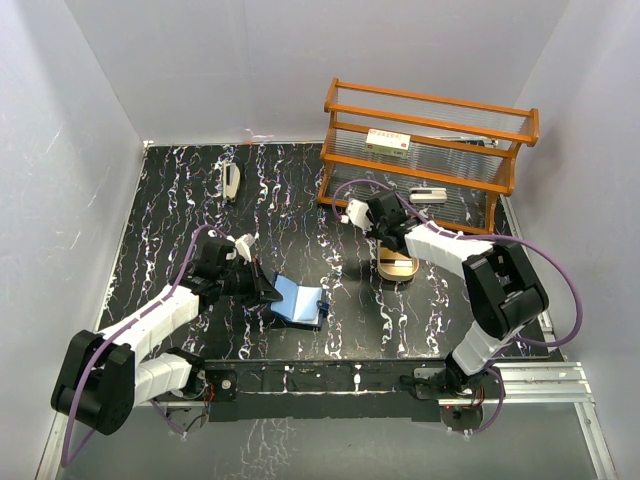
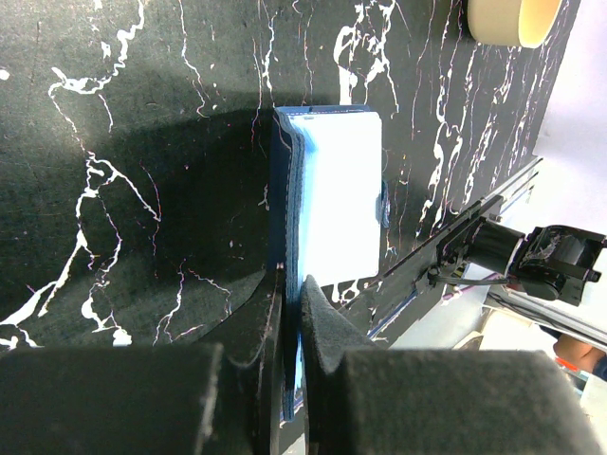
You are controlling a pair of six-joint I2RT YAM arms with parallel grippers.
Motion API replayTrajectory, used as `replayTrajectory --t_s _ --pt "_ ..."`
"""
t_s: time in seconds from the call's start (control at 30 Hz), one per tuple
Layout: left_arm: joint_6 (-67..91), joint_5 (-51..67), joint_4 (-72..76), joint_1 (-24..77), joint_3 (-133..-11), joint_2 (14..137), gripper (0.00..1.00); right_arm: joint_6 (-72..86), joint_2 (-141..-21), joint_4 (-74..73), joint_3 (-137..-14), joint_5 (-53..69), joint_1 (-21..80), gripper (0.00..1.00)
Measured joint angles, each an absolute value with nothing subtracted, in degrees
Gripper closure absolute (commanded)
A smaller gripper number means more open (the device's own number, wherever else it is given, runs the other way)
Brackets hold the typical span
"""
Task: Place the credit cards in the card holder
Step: Pick up the credit card from the storage box.
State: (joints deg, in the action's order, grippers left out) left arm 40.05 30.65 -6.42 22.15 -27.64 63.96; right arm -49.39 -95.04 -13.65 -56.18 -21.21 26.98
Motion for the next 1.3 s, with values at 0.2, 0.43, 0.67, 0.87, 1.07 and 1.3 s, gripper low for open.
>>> replayTrajectory --t_s 0.2,0.43,0.67,0.87,1.07,1.3 --pt "40.1 30.7 -6.2 22.2 -27.6 64.0 1.0 -49.0 -94.0 -16.3 -57.5 -21.1 27.0 1.0" --pt "40.1 30.7 -6.0 22.2 -27.6 64.2 1.0 -47.7 -93.6 -20.6 -60.0 -20.9 27.0 1.0" --pt "41.3 31.2 -4.8 22.2 -27.6 64.4 1.0 -42.9 -91.4 -28.5 -65.1 -17.5 26.9 1.0" --pt "43.4 32.0 -1.7 22.2 -27.0 64.4 1.0 -35.0 -86.8 -31.5 -68.2 -15.1 27.8 1.0" --pt "45.8 32.0 2.5 22.2 -25.1 64.4 1.0 -23.6 -82.0 -33.4 -69.8 -14.7 31.6 1.0" --pt "49.2 31.9 7.5 22.2 -22.1 64.5 1.0 -7.3 -78.1 -34.9 -71.9 -12.7 38.0 1.0"
